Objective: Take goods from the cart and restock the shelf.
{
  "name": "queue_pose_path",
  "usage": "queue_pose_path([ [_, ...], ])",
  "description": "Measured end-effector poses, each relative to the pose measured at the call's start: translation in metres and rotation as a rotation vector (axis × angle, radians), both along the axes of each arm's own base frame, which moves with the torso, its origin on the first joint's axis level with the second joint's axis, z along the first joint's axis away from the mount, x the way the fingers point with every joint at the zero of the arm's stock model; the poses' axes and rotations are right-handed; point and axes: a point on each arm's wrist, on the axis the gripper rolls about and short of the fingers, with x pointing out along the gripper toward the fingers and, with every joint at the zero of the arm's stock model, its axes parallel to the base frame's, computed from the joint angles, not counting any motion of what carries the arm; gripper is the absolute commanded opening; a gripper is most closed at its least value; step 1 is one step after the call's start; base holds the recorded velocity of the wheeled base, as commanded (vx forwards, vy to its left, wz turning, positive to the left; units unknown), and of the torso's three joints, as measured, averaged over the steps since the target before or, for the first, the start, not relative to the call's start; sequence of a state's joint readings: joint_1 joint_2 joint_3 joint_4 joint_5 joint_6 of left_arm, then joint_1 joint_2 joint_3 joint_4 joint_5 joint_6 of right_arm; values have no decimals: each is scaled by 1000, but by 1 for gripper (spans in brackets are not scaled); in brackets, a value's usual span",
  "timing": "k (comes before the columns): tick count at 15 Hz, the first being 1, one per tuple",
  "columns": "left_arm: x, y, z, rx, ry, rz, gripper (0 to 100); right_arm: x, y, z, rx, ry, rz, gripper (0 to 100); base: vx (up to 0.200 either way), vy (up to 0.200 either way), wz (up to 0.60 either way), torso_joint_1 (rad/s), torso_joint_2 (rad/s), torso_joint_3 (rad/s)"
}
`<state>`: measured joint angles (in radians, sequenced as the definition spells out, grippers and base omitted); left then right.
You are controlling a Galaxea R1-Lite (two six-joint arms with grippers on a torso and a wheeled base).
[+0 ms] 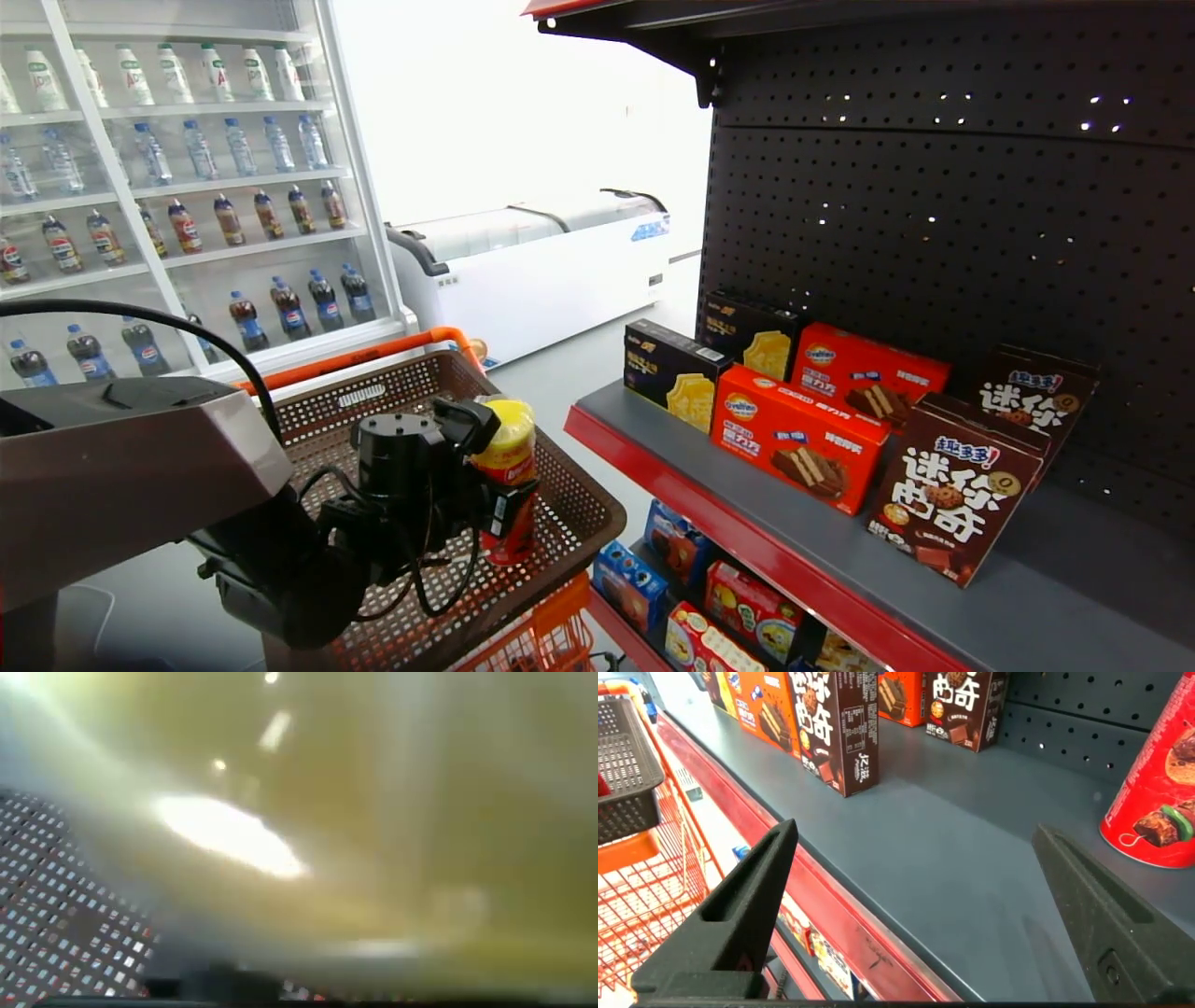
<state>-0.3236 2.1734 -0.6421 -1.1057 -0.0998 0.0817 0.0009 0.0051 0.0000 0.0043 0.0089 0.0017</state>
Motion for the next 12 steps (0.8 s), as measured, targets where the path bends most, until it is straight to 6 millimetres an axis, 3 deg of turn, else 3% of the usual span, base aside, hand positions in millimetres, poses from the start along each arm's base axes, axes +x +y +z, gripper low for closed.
queue_pose_path([
  [5,0,1,9,9,35,0,0,0,0,0,0,0,0,100,0,0,0,0,0,0],
  [9,14,-8,49,-2,12,-13,0,0,0,0,0,0,1,100,0,0,0,0,0,0],
  [12,13,-16,82,-23,7,-71,0,0,0,0,0,0,0,100,0,0,0,0,0,0],
])
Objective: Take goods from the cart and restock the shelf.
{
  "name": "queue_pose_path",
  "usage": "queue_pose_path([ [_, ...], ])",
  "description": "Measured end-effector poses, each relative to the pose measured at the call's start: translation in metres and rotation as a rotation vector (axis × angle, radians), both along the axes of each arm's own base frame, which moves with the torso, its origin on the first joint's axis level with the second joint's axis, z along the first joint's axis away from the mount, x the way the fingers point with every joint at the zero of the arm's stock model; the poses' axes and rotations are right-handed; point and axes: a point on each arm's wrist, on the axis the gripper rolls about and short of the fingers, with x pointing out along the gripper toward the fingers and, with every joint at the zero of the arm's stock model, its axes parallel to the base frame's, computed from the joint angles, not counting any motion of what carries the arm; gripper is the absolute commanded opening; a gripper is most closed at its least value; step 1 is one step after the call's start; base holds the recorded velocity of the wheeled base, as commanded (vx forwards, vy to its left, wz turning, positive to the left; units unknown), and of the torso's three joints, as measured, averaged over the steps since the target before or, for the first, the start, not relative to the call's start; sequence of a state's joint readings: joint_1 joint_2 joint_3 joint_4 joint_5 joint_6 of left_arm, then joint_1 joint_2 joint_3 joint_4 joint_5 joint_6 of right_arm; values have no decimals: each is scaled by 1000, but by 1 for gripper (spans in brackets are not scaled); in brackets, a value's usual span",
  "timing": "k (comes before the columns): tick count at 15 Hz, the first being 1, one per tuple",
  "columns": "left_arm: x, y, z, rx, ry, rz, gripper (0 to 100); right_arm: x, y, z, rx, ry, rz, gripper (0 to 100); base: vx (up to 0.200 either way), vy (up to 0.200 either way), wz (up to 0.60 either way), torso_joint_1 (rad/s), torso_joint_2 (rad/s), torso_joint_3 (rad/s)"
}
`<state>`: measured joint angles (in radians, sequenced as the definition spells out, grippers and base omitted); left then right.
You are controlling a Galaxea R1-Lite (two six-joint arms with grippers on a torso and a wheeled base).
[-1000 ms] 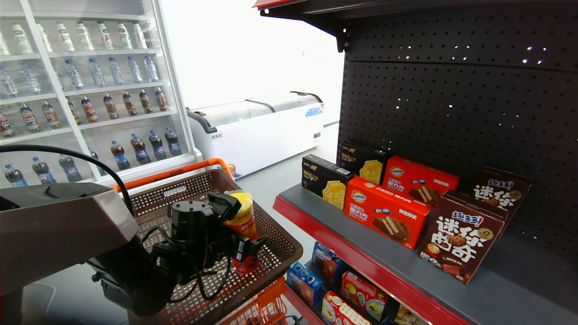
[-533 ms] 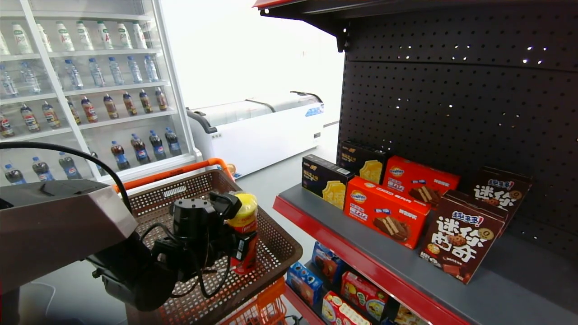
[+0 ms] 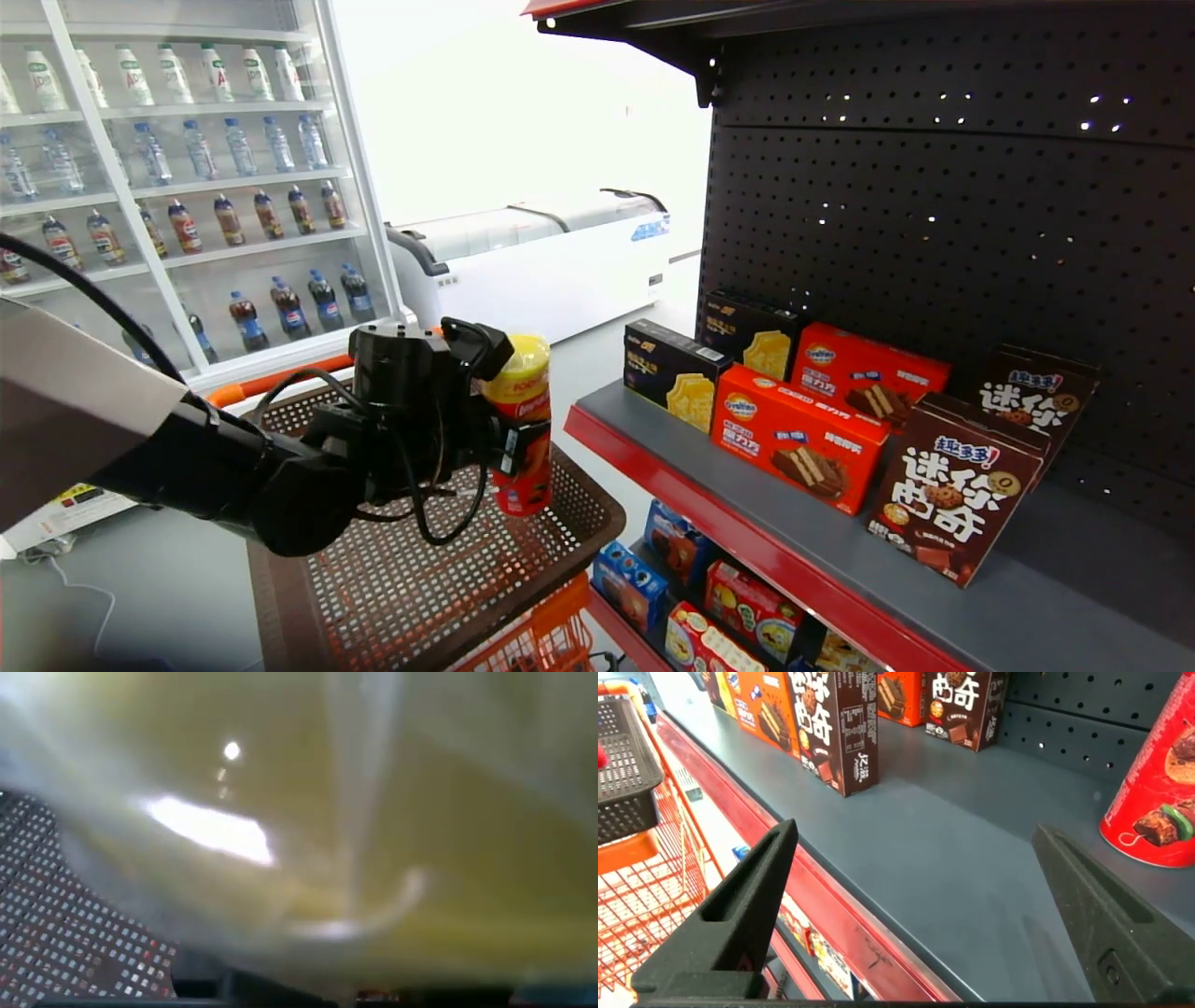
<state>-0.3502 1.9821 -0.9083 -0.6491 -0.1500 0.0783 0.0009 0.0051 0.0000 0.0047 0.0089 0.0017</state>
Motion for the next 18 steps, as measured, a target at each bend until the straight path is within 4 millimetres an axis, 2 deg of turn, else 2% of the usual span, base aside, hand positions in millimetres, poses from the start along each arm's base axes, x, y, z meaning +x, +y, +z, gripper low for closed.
queue_pose_path([
  [7,-25,4,69,-25,-150,-62,0,0,0,0,0,0,0,100,0,0,0,0,0,0],
  [10,-41,8,89,-43,-126,-109,0,0,0,0,0,0,0,100,0,0,0,0,0,0],
  [14,-53,12,105,-57,-164,-112,0,0,0,0,0,0,0,100,0,0,0,0,0,0],
  [18,-67,7,109,-47,-108,-144,0,0,0,0,0,0,0,100,0,0,0,0,0,0],
])
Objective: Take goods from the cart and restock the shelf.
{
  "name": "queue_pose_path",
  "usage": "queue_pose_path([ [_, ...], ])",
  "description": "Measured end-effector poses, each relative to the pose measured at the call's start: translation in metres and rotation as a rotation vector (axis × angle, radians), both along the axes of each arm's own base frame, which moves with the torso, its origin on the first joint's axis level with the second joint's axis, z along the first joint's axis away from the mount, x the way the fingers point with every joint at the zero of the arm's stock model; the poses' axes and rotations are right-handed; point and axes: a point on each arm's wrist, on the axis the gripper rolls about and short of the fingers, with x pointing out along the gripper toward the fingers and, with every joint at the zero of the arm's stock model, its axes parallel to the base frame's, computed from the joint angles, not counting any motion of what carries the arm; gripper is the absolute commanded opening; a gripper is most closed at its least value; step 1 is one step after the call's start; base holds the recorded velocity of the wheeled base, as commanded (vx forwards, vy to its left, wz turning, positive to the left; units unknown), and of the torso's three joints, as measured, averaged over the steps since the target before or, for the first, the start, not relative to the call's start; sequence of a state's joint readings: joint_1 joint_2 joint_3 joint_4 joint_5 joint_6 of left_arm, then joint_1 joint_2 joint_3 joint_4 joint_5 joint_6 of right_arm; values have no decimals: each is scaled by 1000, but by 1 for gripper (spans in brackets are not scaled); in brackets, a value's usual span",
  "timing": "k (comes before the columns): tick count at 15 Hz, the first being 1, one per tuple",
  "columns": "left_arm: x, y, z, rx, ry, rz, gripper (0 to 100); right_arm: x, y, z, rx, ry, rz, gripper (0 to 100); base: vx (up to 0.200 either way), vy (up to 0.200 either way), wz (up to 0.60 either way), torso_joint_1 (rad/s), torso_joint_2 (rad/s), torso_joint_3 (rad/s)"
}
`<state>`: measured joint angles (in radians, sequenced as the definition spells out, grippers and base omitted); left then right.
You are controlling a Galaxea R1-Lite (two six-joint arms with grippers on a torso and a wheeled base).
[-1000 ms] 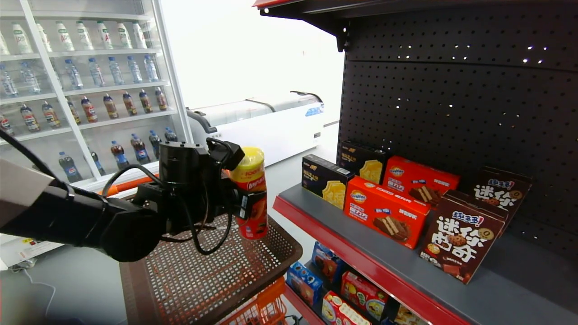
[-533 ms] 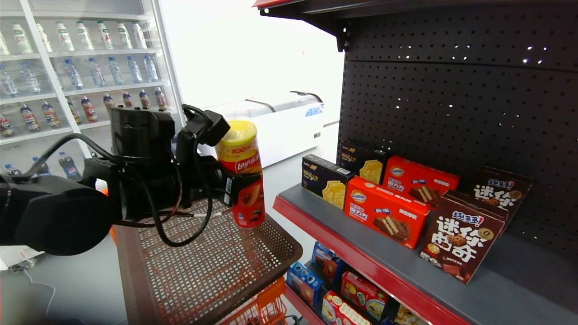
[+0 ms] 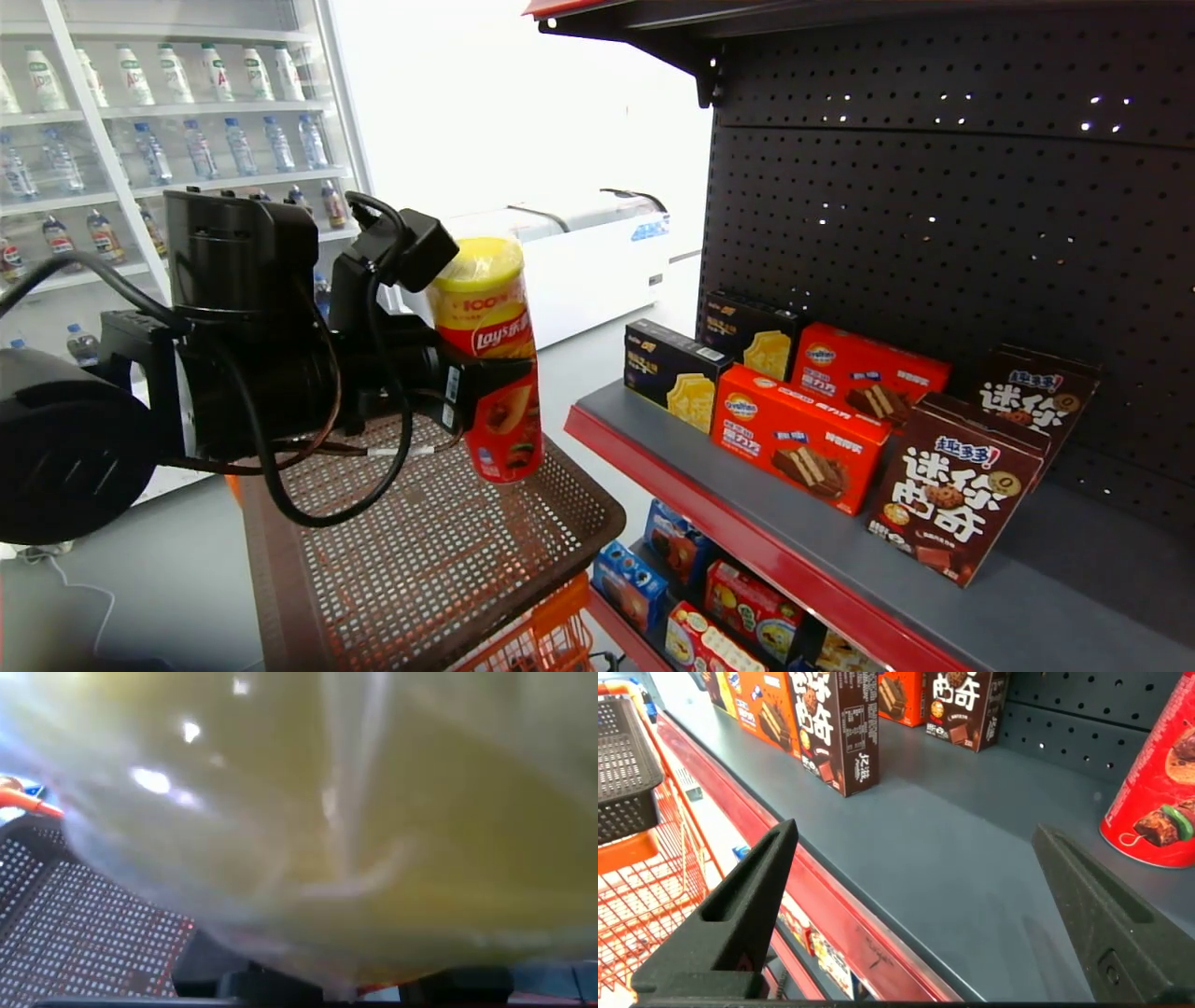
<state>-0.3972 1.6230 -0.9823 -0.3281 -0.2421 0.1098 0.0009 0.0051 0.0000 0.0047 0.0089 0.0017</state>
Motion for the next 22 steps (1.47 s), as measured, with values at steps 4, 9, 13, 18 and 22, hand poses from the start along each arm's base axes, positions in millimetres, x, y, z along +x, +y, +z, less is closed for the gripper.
queue_pose_path([
  [4,-16,-11,13,-34,14,-42,0,0,0,0,0,0,1,100,0,0,0,0,0,0],
  [9,-45,-13,24,-96,104,-75,0,0,0,0,0,0,0,100,0,0,0,0,0,0],
  [13,-70,-11,33,-102,134,-142,0,0,0,0,0,0,0,100,0,0,0,0,0,0],
  [18,-84,-4,29,-96,141,-149,0,0,0,0,0,0,0,100,0,0,0,0,0,0],
  [22,-96,2,25,-95,141,-154,0,0,0,0,0,0,0,100,0,0,-150,1,1,1],
])
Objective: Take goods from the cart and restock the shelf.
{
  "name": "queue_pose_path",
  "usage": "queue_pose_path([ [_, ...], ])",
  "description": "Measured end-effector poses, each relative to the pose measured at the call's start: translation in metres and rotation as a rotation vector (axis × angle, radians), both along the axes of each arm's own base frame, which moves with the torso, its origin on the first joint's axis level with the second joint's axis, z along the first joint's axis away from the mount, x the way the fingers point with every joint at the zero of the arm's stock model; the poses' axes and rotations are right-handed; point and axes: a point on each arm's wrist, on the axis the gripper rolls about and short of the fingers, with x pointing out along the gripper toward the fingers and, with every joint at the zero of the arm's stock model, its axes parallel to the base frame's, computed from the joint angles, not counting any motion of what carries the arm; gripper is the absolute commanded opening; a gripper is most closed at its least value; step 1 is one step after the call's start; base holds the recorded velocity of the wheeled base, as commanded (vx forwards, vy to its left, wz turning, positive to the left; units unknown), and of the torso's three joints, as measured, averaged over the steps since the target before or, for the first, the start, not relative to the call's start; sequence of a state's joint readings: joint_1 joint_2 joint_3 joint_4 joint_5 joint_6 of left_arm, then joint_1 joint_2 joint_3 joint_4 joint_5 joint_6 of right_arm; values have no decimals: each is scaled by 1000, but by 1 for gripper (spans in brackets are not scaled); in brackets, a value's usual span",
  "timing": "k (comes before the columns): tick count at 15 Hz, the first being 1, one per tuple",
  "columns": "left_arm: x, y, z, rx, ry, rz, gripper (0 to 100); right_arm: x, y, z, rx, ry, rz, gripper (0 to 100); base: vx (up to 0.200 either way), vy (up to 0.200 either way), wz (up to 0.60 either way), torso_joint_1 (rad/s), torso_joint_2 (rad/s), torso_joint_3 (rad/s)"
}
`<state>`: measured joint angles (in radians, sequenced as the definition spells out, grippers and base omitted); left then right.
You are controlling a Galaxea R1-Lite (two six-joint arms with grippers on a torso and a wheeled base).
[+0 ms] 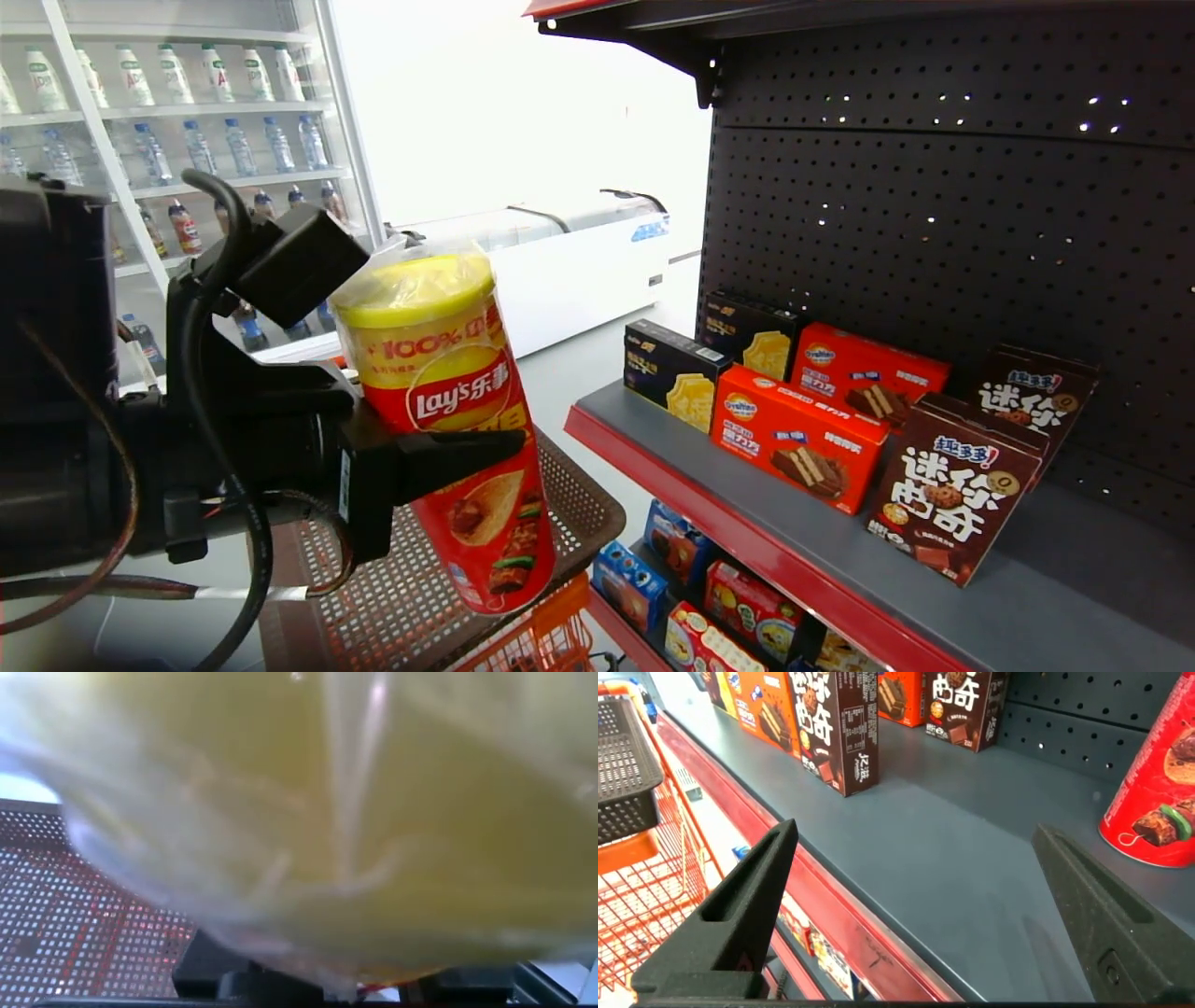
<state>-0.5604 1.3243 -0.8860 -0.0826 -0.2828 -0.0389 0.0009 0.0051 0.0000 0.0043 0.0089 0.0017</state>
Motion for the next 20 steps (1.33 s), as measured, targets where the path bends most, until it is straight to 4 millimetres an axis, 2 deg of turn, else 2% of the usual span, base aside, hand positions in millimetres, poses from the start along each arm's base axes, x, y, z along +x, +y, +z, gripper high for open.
queue_pose_path([
  [9,-9,5,1,-8,-13,-4,0,0,0,0,0,0,-1,100,0,0,-600,-1,1,2],
  [19,-16,-7,6,-15,-28,-67,0,0,0,0,-3,0,1,100,0,0,-600,1,3,3],
  [20,-16,-7,6,-16,-29,-68,0,0,0,0,-2,0,1,100,0,0,0,0,0,0],
])
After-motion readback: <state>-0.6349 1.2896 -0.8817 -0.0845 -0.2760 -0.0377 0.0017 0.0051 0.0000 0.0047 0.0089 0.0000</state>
